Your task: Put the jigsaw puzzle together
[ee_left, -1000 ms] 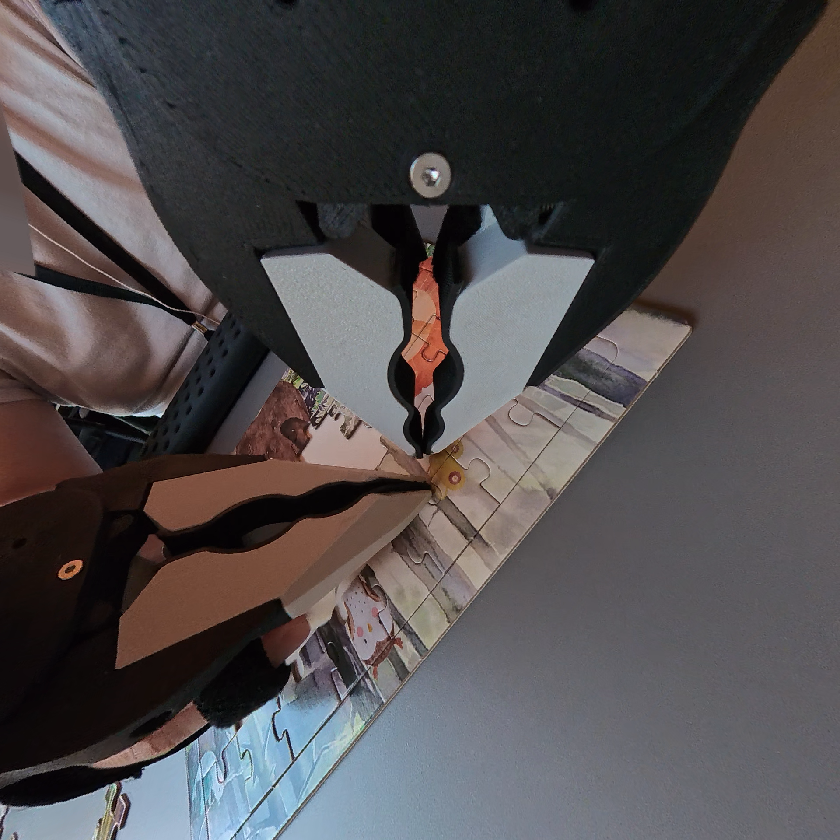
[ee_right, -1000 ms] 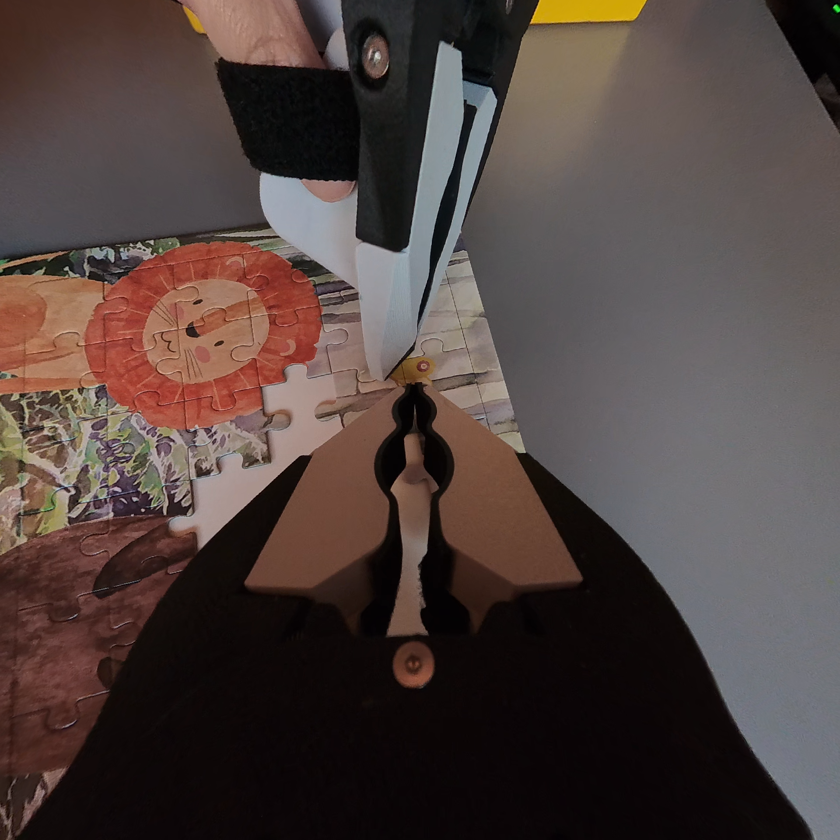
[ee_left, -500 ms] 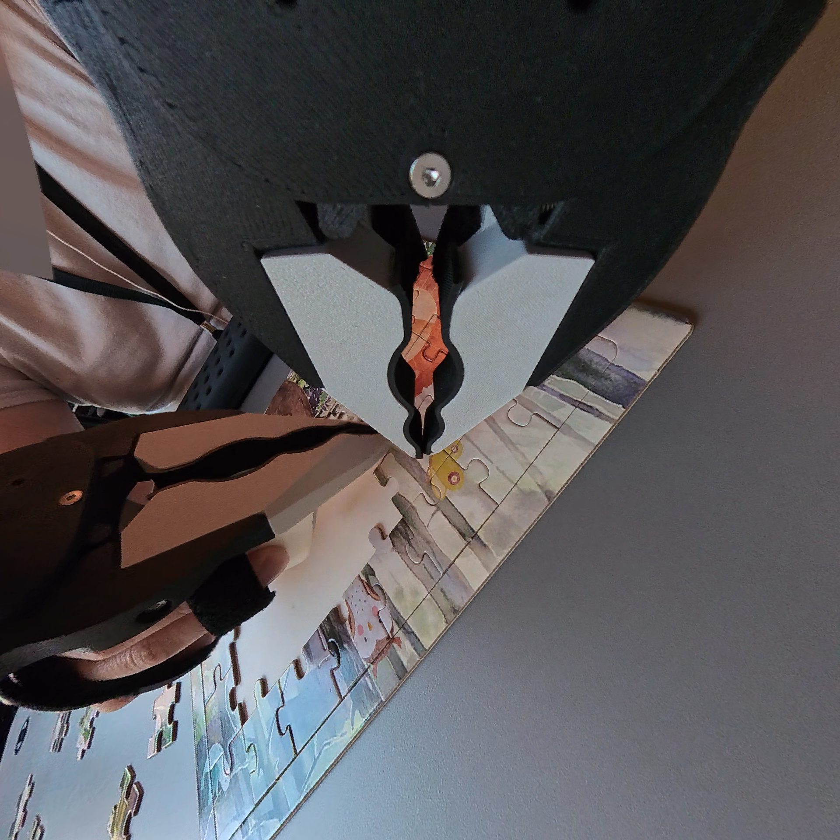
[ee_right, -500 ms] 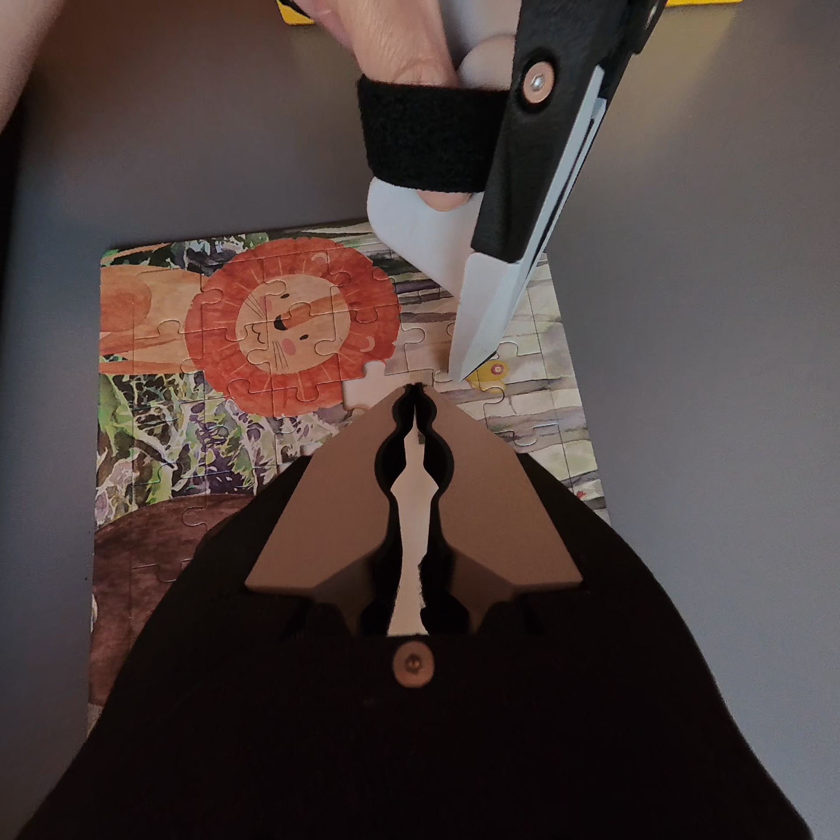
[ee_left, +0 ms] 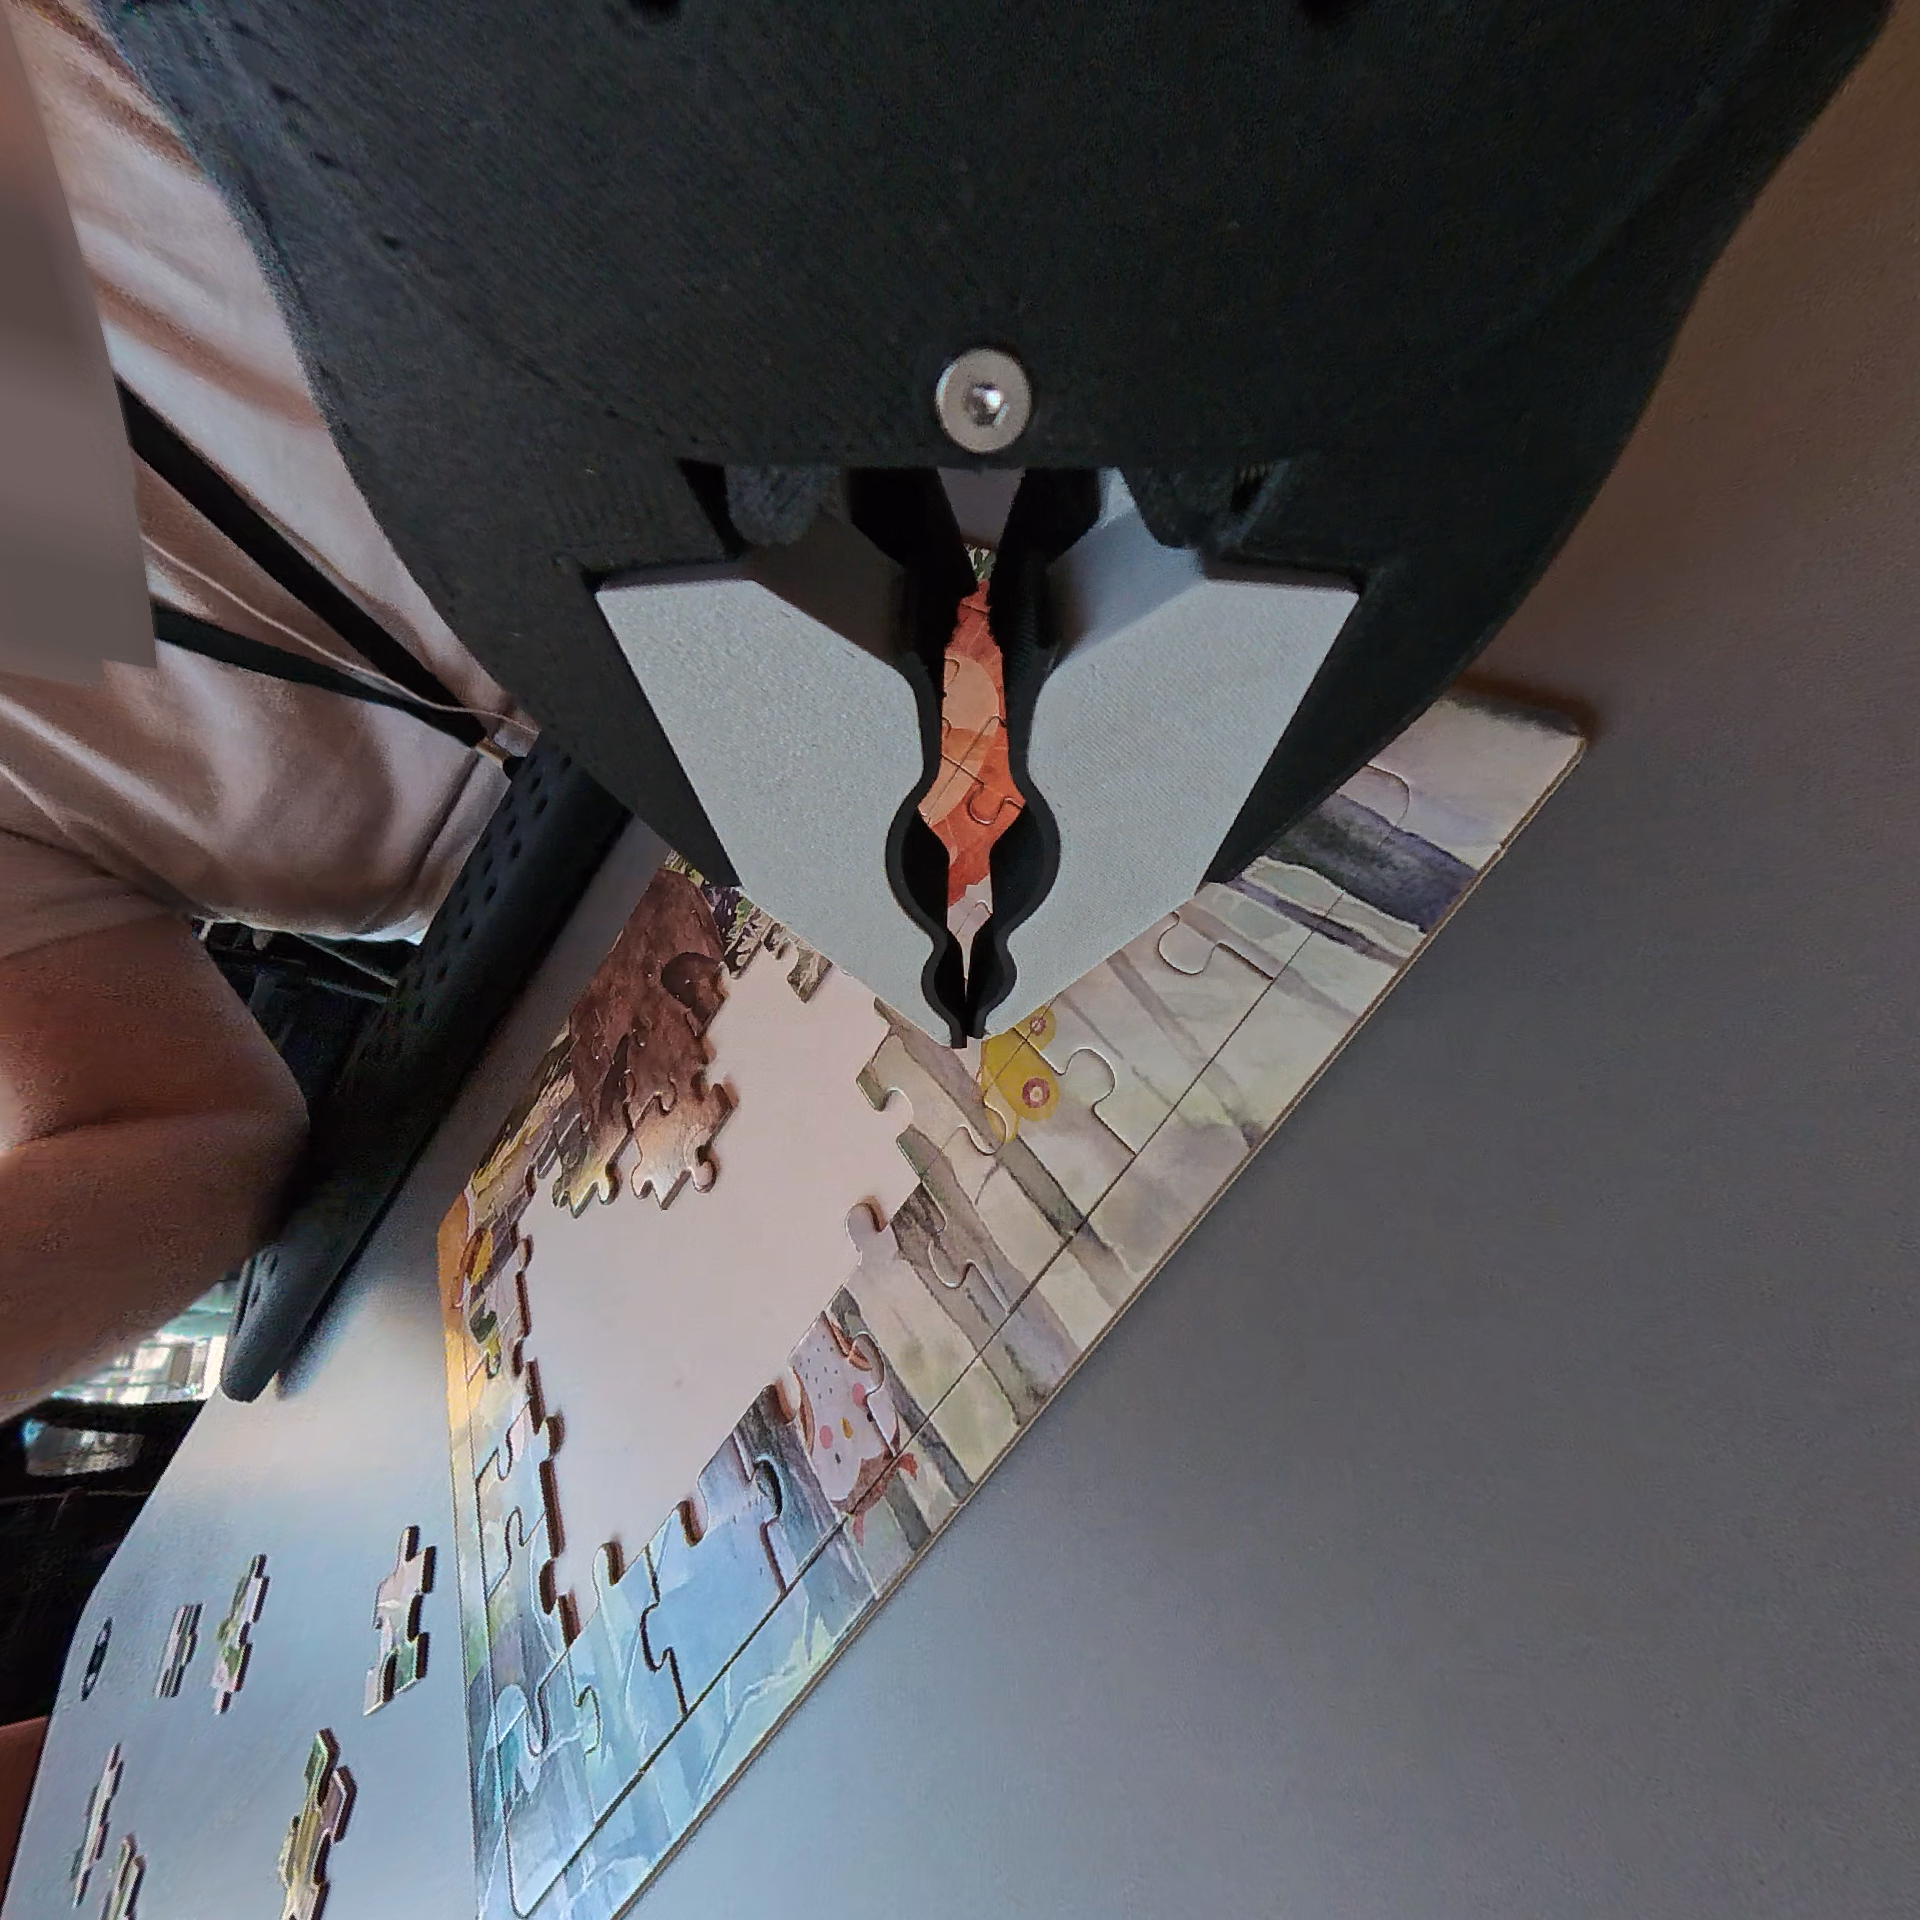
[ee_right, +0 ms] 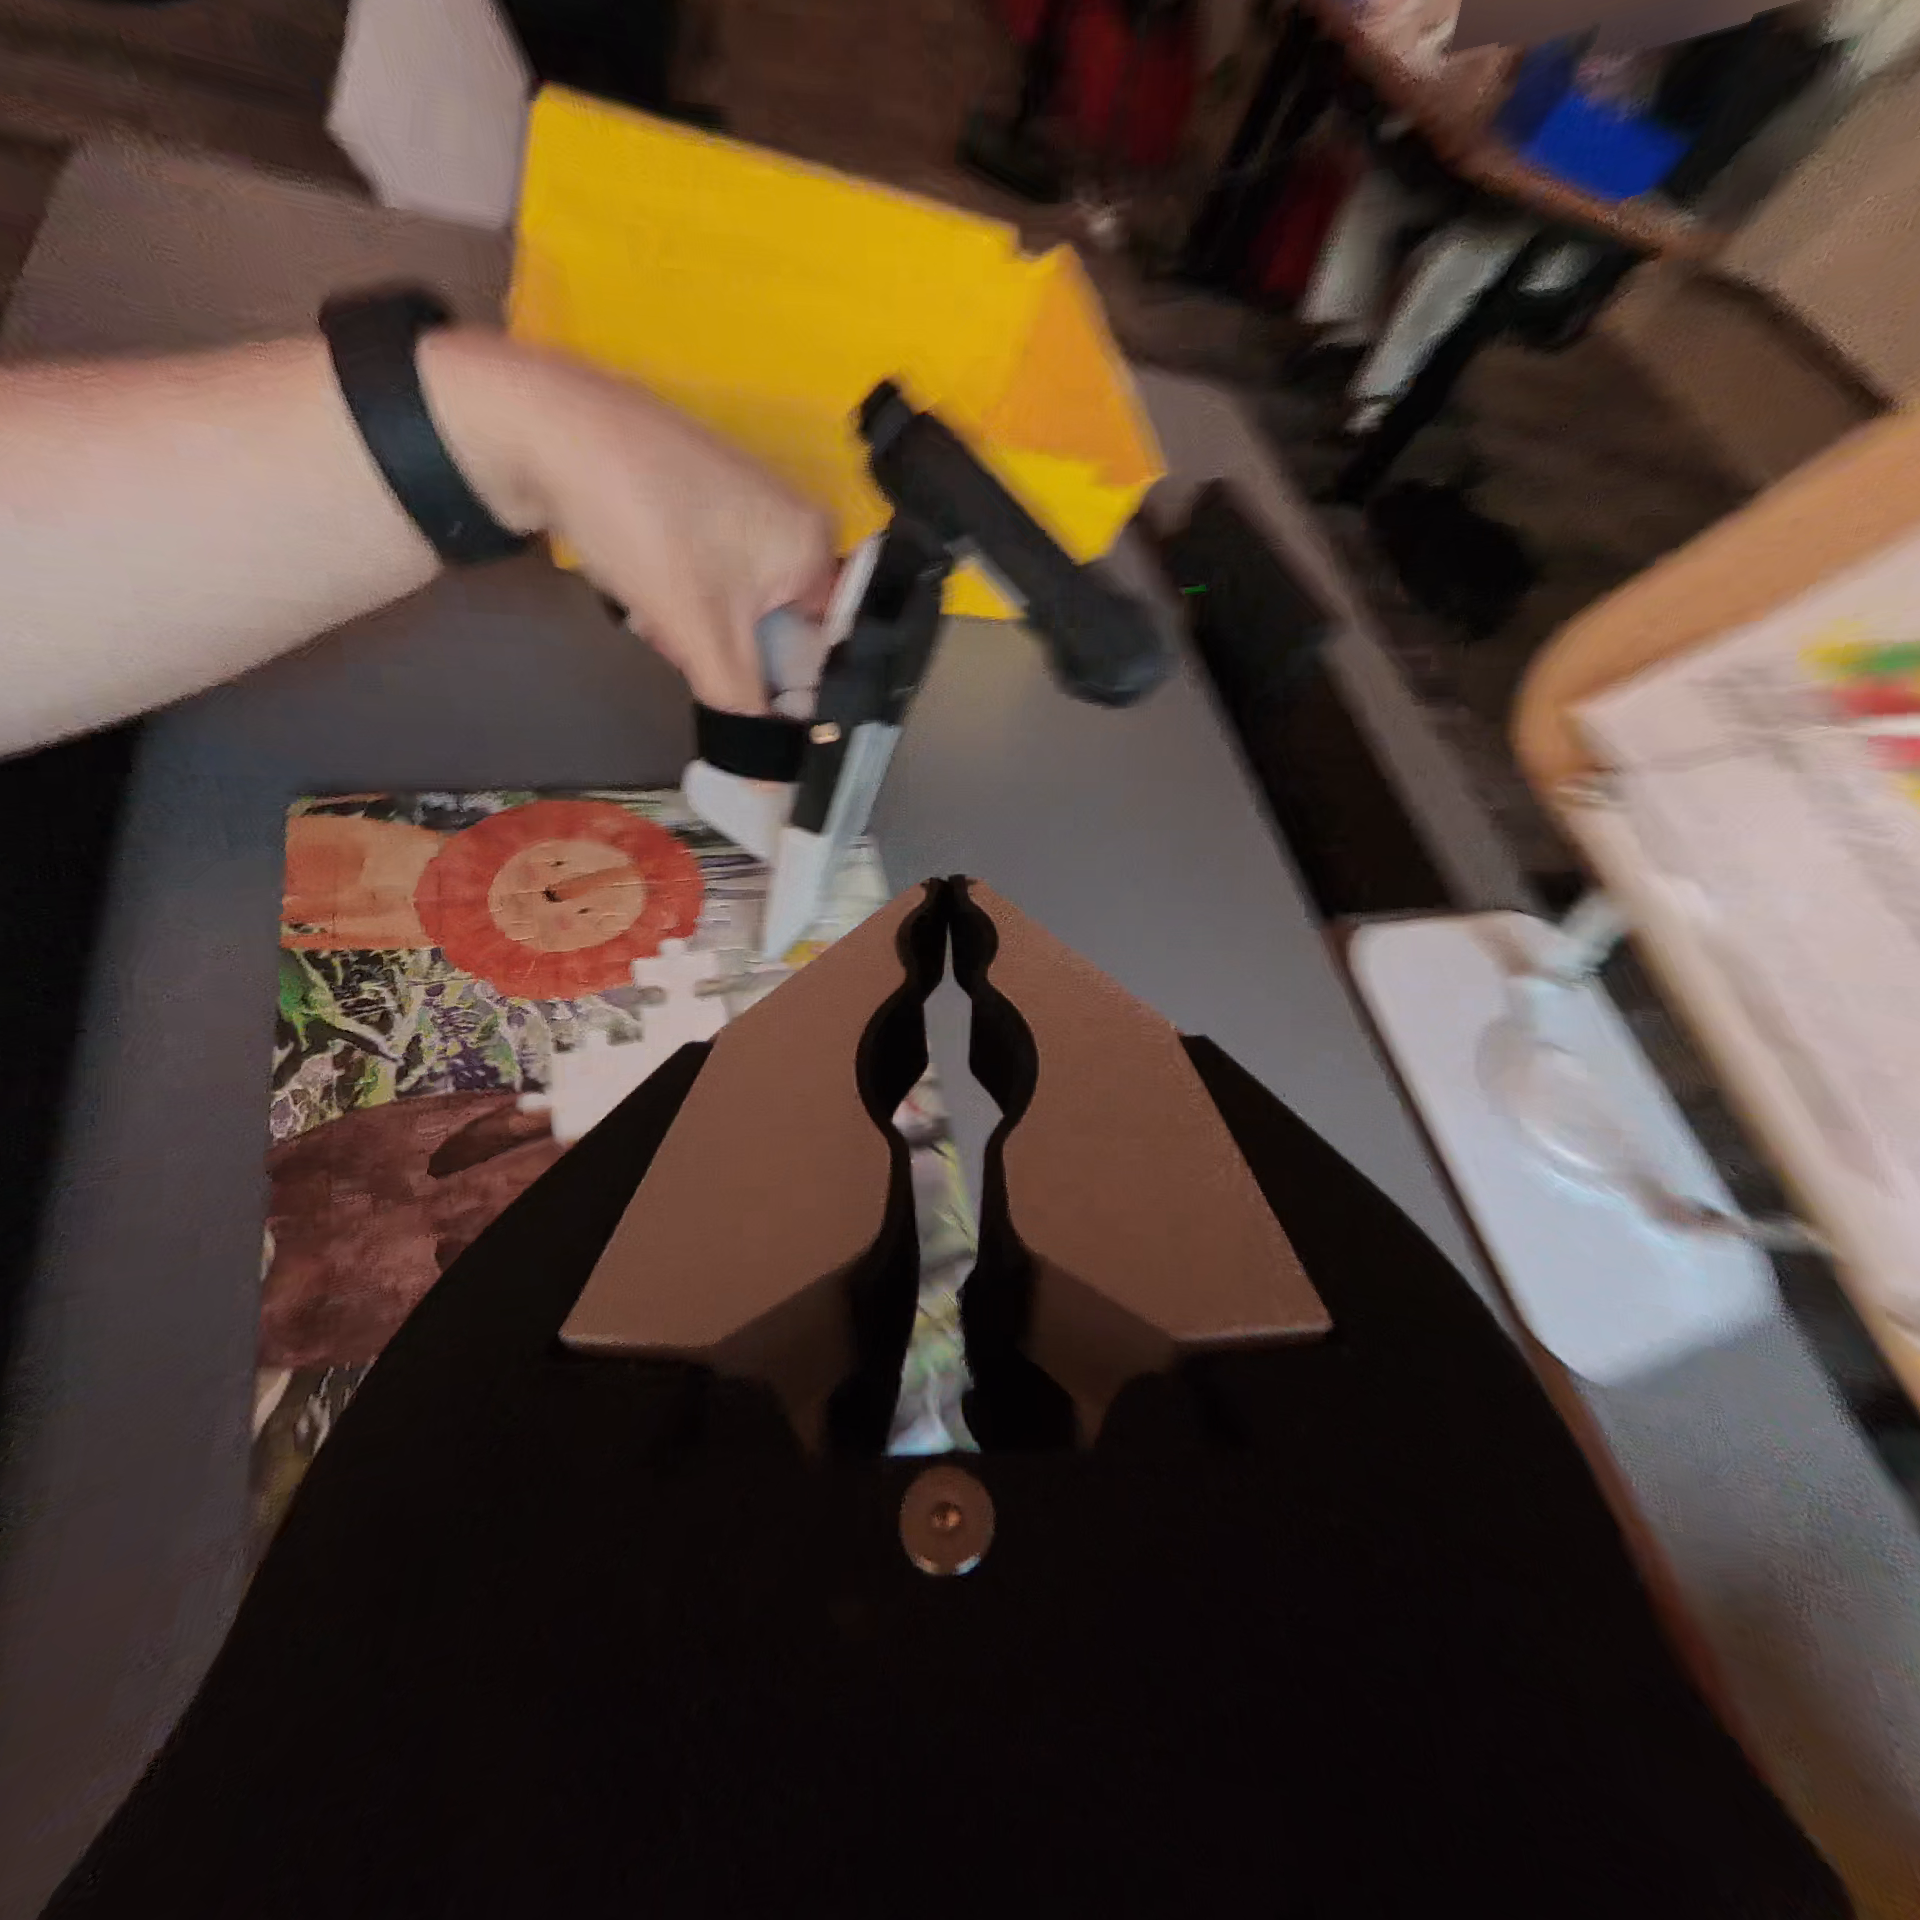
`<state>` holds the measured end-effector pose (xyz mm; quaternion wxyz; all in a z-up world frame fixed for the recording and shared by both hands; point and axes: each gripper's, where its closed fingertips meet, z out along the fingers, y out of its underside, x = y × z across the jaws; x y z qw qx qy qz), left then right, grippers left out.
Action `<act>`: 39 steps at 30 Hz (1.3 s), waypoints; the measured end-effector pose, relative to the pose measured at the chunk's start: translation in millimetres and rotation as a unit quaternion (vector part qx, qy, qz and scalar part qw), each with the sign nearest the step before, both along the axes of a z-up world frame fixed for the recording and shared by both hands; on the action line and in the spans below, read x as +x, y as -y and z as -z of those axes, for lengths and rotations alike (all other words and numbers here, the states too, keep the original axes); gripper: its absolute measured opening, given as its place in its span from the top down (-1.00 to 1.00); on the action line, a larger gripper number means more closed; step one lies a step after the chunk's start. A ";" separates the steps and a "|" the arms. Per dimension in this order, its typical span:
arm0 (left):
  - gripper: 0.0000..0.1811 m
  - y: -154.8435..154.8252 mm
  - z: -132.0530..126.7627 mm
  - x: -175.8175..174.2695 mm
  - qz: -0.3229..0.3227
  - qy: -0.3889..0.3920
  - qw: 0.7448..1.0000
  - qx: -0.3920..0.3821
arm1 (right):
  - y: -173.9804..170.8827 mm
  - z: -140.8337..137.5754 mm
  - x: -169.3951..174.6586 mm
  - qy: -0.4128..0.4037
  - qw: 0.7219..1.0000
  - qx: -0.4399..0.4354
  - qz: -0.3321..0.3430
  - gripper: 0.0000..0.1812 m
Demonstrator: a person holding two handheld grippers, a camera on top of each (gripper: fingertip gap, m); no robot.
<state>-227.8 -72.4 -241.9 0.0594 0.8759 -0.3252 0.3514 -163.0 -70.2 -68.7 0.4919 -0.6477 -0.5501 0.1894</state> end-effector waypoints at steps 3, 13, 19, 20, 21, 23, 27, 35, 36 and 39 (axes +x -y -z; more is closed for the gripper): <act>1.00 0.0 0.0 -0.1 0.004 -0.003 1.000 0.003 | -1.2 -49.0 116.9 0.022 0.989 -0.005 0.143 0.98; 1.00 0.1 0.1 0.0 0.004 -0.004 1.000 0.006 | 59.6 72.9 362.3 0.119 0.859 -0.274 0.415 0.71; 1.00 -0.4 -8.0 7.8 0.013 0.035 0.999 0.018 | 81.5 98.7 387.6 0.084 0.820 -0.357 0.440 0.57; 1.00 -1.3 -15.1 12.2 0.009 0.057 0.998 0.019 | 80.2 97.5 390.4 0.079 0.819 -0.353 0.445 0.57; 1.00 -2.8 -22.8 15.5 0.005 0.075 0.997 0.024 | 78.8 96.8 392.0 0.075 0.821 -0.348 0.447 0.57; 1.00 -6.4 -34.9 15.7 0.003 0.087 0.995 0.050 | 75.7 99.7 388.7 0.076 0.826 -0.346 0.438 0.56; 1.00 -12.4 -64.4 13.2 0.004 0.101 0.987 0.127 | 68.2 128.1 366.3 0.132 0.854 -0.342 0.368 0.42; 1.00 -1.6 -111.1 12.6 0.009 0.150 0.972 0.182 | 61.2 179.5 360.7 0.219 0.850 -0.333 0.343 0.23; 1.00 -2.0 -113.4 12.4 0.008 0.153 0.971 0.184 | 58.7 179.5 357.4 0.212 0.856 -0.331 0.337 0.26; 1.00 -2.6 -115.3 11.5 0.006 0.157 0.971 0.181 | 56.5 178.9 355.0 0.209 0.857 -0.331 0.335 0.41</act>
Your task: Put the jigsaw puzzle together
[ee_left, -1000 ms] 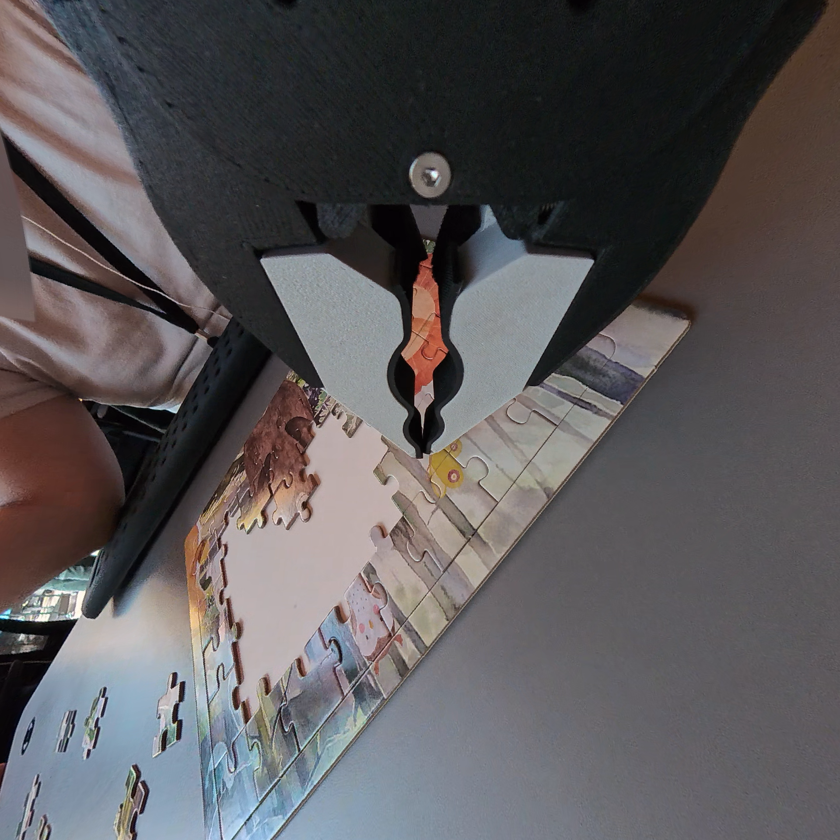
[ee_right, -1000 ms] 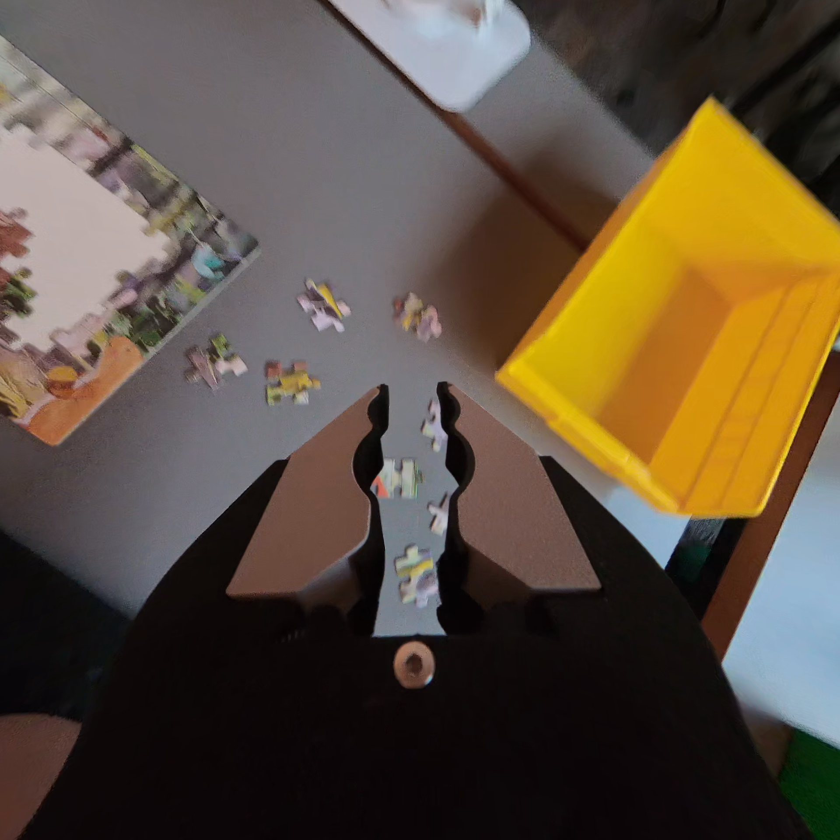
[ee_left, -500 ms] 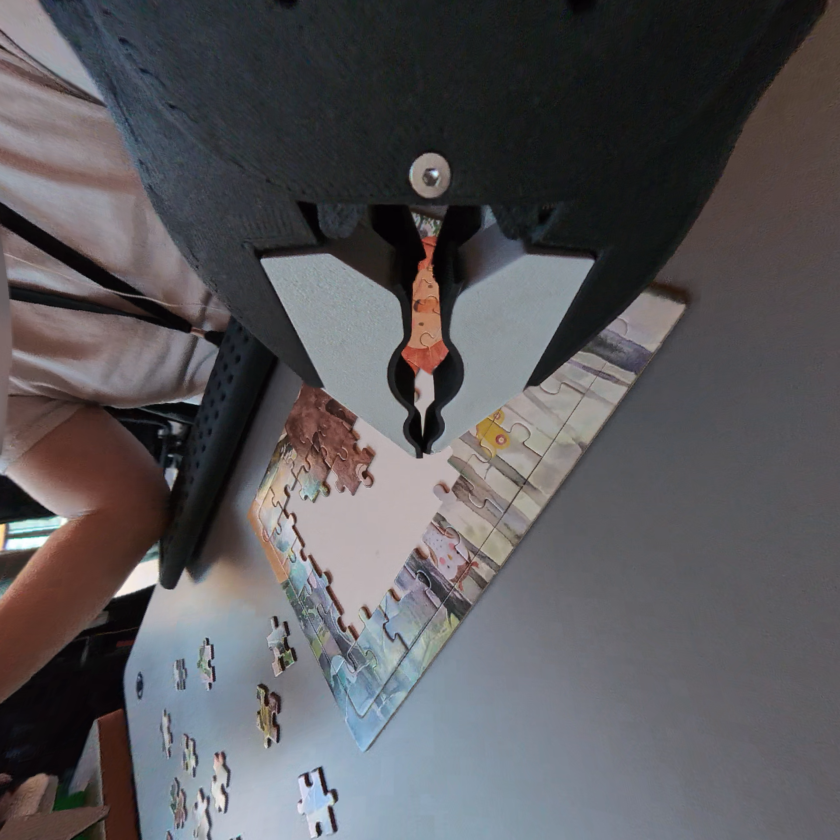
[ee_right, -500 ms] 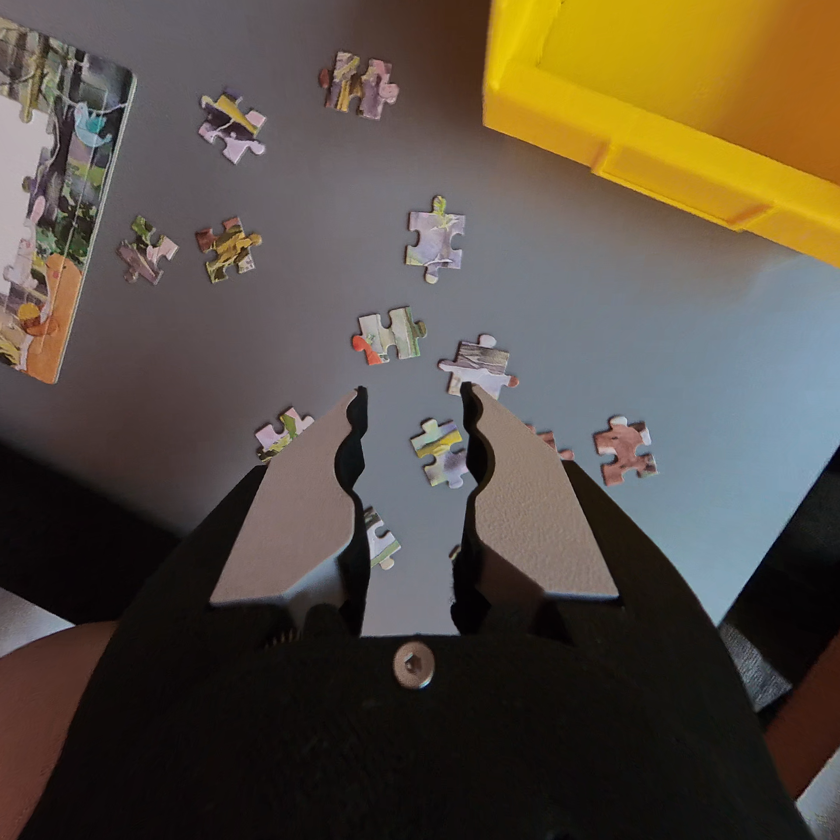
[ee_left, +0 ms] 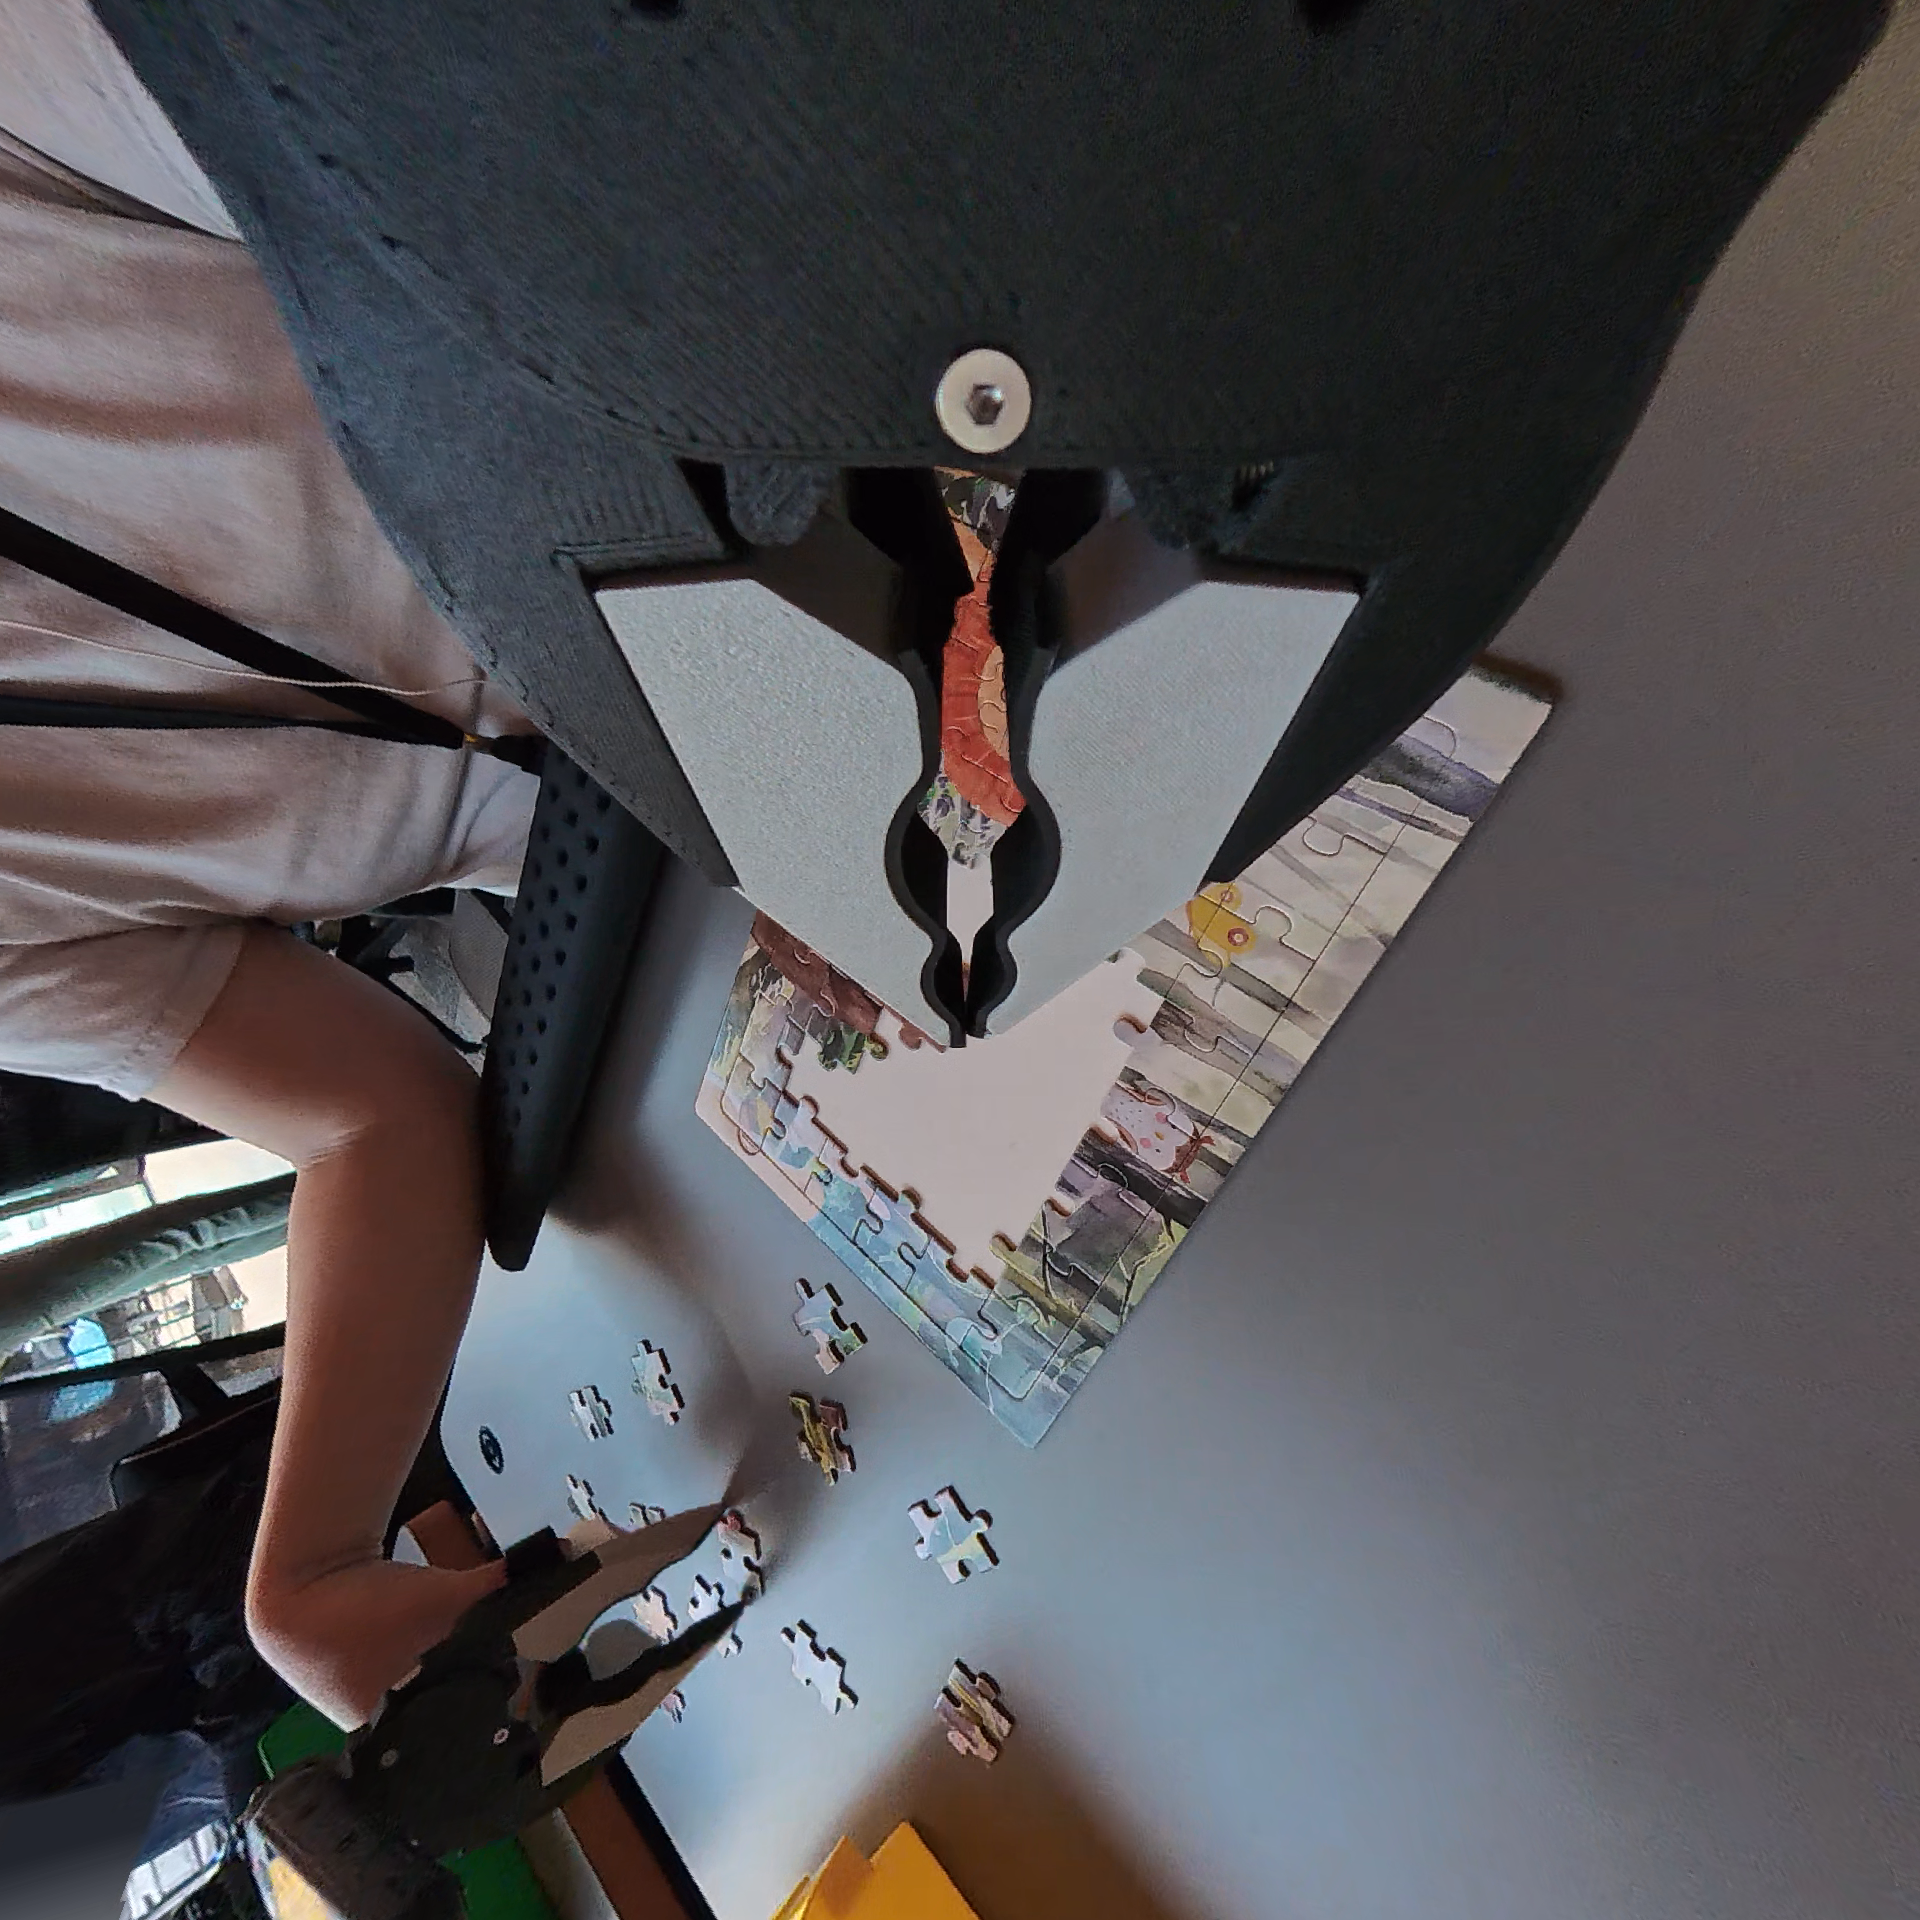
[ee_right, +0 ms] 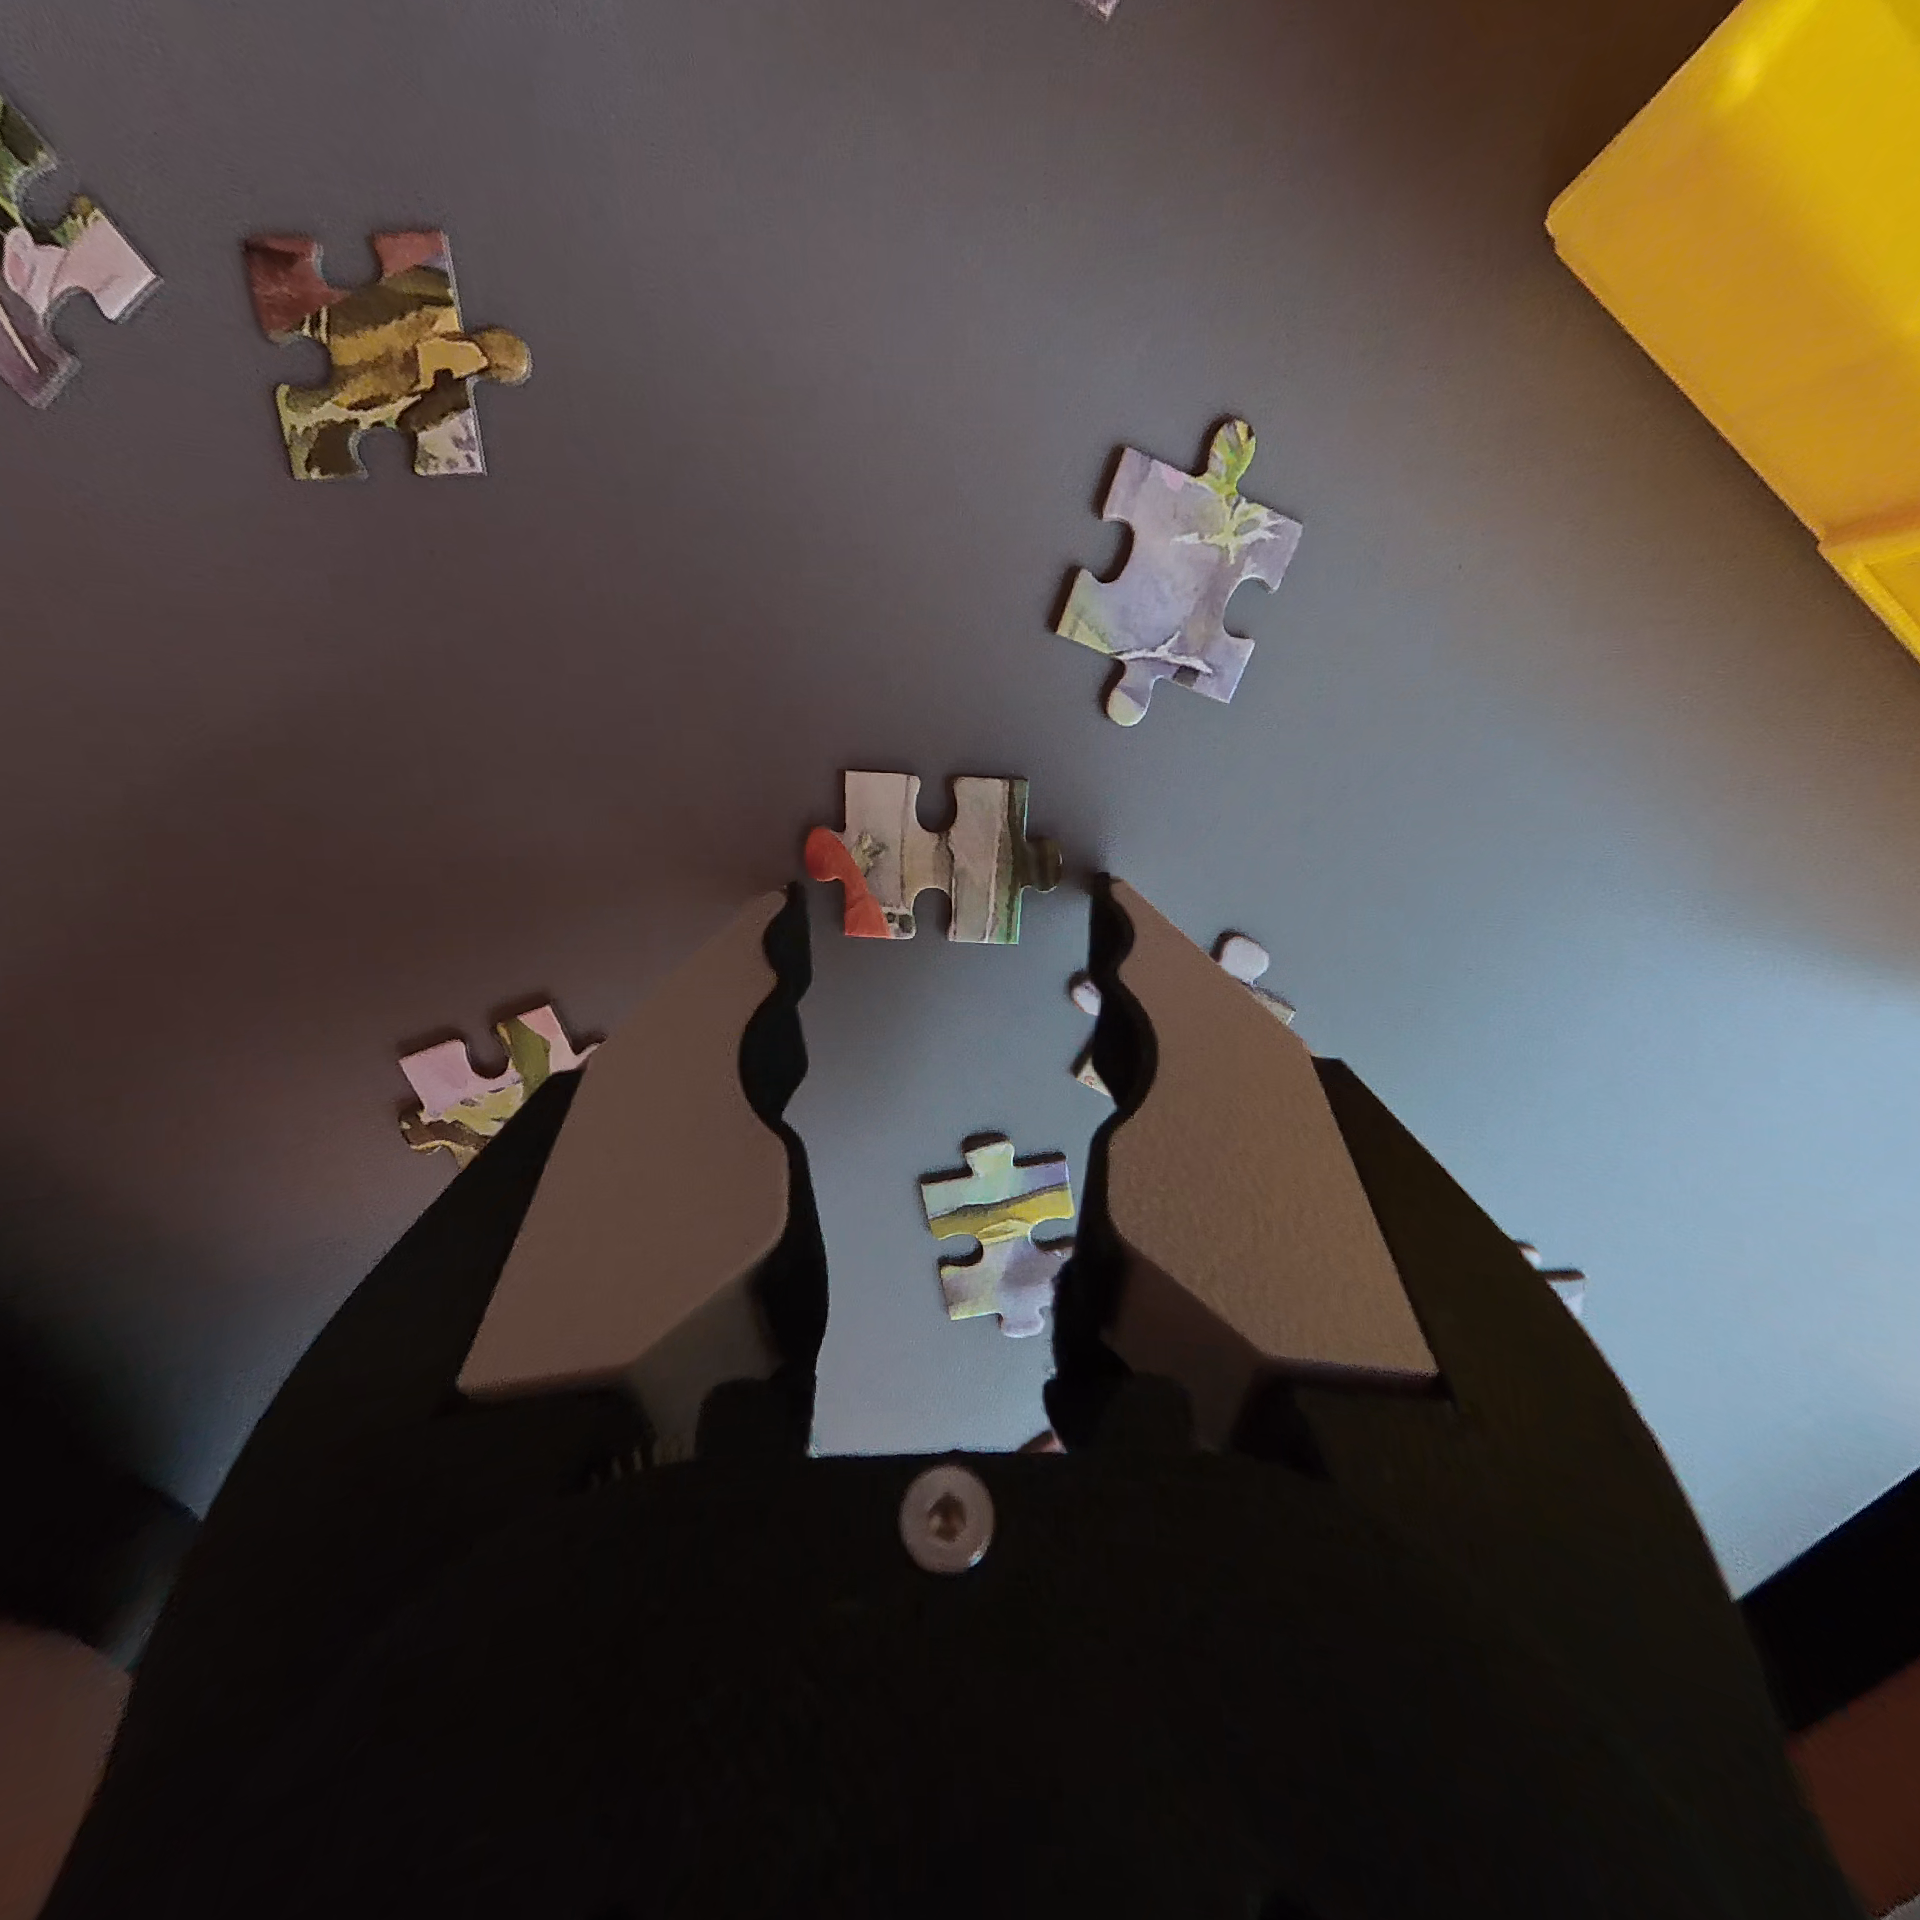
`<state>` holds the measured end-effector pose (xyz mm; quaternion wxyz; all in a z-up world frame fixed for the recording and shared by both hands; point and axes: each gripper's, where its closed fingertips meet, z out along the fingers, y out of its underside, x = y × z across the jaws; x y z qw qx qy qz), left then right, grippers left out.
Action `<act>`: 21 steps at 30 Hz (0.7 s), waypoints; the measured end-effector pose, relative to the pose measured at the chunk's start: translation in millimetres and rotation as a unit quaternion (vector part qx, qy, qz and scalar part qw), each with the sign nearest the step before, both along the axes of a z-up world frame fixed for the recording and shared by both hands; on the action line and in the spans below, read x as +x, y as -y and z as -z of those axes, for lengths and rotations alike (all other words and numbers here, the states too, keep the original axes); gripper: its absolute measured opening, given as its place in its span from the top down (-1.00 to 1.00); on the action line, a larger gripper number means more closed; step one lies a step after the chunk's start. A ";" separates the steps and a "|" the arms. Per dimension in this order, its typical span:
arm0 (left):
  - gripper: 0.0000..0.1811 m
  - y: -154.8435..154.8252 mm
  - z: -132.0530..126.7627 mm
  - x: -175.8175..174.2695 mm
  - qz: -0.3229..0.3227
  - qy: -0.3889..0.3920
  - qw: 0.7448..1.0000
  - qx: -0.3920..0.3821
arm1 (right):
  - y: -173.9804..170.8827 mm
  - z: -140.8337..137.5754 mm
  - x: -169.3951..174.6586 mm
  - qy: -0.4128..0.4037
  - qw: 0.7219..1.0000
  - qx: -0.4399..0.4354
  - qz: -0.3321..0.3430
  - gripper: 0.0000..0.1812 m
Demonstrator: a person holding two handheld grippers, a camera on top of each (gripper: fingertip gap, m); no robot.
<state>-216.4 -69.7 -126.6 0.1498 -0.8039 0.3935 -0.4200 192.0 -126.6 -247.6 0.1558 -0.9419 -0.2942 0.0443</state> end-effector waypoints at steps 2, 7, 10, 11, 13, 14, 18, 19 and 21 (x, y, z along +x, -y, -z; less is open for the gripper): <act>1.00 -0.7 0.6 -0.9 -0.001 0.000 1.000 -0.002 | -0.9 -0.5 -0.3 -0.006 1.000 0.001 0.005 0.56; 0.98 -4.7 -12.9 14.1 -0.006 0.061 0.998 -0.010 | -3.1 -4.4 0.6 -0.002 1.000 0.006 0.008 0.57; 0.80 -10.3 -28.8 39.4 -0.010 0.136 0.991 -0.015 | -21.4 -41.0 -24.8 -0.017 0.996 0.087 -0.023 0.57; 0.73 -12.2 -33.8 49.1 -0.011 0.162 0.987 -0.014 | -32.0 -62.7 -43.9 -0.028 0.989 0.135 -0.045 0.57; 0.60 -15.9 -41.8 68.4 -0.016 0.206 0.978 -0.011 | -56.0 -114.6 -96.4 -0.054 0.959 0.260 -0.103 0.57; 0.54 -17.3 -44.9 77.3 -0.019 0.224 0.974 -0.010 | -65.9 -140.9 -127.0 -0.076 0.935 0.323 -0.126 0.57; 0.34 -29.4 -56.4 97.7 -0.059 0.289 0.955 0.003 | -81.9 -187.9 -227.6 -0.148 0.868 0.444 -0.165 0.57; 0.34 -31.9 -58.9 99.3 -0.069 0.302 0.951 0.008 | -85.1 -185.8 -241.8 -0.137 0.863 0.456 -0.168 0.57; 0.35 -33.9 -60.9 101.8 -0.079 0.311 0.947 0.019 | -91.1 -177.0 -260.8 -0.111 0.861 0.468 -0.166 0.57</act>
